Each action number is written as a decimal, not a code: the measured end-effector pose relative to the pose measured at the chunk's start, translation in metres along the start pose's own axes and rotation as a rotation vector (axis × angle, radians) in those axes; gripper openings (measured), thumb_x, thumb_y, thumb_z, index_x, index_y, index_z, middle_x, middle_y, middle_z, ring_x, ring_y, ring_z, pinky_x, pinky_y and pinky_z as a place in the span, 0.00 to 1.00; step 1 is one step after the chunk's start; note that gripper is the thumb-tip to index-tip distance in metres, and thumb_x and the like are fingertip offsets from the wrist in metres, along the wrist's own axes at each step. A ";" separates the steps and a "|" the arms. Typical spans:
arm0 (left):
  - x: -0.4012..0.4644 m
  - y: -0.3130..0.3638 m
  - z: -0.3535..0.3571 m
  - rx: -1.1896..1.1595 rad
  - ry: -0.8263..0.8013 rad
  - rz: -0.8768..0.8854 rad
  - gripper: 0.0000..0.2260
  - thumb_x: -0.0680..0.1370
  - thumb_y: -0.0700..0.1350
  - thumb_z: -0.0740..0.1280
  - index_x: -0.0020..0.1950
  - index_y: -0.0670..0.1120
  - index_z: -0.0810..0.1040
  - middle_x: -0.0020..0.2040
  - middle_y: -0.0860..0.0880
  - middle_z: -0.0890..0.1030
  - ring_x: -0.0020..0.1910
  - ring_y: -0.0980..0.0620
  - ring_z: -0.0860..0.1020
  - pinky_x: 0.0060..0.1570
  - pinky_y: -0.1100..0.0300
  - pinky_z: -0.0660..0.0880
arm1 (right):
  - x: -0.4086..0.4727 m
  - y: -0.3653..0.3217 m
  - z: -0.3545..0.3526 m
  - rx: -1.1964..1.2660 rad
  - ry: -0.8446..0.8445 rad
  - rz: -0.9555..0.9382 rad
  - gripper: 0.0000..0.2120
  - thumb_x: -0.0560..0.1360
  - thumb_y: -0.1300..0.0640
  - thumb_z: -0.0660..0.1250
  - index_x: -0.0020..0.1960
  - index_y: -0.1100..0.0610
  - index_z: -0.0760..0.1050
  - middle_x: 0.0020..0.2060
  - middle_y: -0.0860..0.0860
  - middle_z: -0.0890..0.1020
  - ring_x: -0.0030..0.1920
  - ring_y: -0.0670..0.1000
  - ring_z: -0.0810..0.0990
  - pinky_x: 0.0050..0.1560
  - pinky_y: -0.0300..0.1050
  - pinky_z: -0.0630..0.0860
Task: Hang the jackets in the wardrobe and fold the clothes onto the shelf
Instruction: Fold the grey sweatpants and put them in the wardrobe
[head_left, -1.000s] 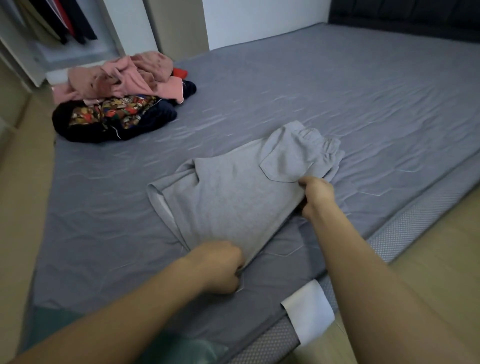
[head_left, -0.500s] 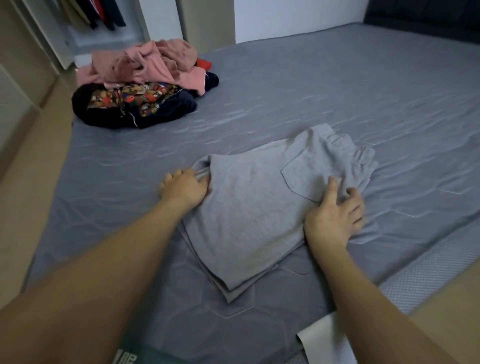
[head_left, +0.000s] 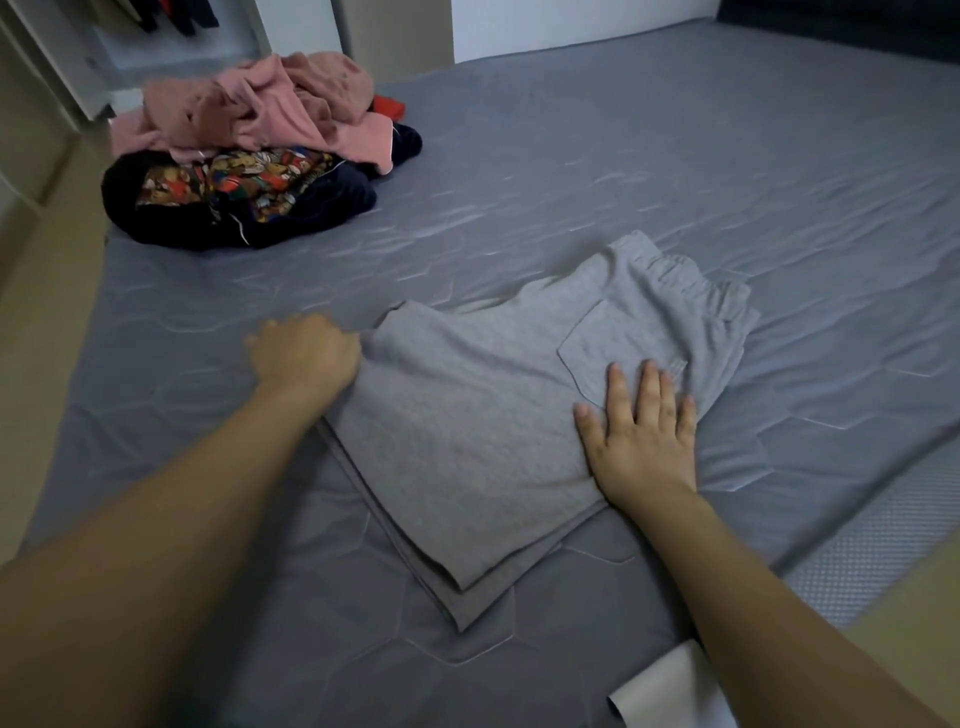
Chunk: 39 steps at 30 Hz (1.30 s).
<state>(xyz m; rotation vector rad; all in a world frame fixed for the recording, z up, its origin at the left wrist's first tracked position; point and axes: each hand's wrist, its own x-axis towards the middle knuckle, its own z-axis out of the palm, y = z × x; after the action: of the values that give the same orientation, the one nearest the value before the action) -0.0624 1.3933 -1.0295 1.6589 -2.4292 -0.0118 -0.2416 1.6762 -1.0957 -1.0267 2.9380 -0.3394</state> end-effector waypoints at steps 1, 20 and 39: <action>0.004 0.005 0.000 -0.028 0.014 0.073 0.16 0.79 0.53 0.57 0.60 0.47 0.76 0.63 0.39 0.75 0.62 0.36 0.71 0.62 0.44 0.66 | -0.002 -0.004 0.000 -0.028 -0.010 0.008 0.35 0.77 0.35 0.37 0.79 0.50 0.40 0.78 0.58 0.40 0.77 0.57 0.38 0.74 0.57 0.32; -0.013 -0.007 0.000 -0.269 -0.419 0.325 0.09 0.83 0.47 0.58 0.59 0.48 0.60 0.49 0.38 0.78 0.44 0.42 0.75 0.42 0.52 0.68 | -0.100 -0.072 -0.045 0.145 -0.065 -0.893 0.10 0.75 0.48 0.60 0.48 0.55 0.73 0.42 0.53 0.79 0.43 0.56 0.78 0.42 0.48 0.72; 0.028 0.167 -0.092 -1.375 -1.045 -0.098 0.23 0.64 0.33 0.53 0.57 0.37 0.75 0.54 0.41 0.80 0.47 0.45 0.81 0.44 0.50 0.83 | 0.077 0.054 -0.129 1.462 0.255 0.310 0.10 0.76 0.57 0.62 0.38 0.53 0.65 0.30 0.51 0.65 0.32 0.50 0.64 0.32 0.46 0.63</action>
<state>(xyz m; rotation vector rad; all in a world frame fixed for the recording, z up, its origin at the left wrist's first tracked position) -0.2104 1.4388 -0.9155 1.0417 -1.7074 -2.3547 -0.3460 1.6957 -0.9764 -0.2615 1.9096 -2.1461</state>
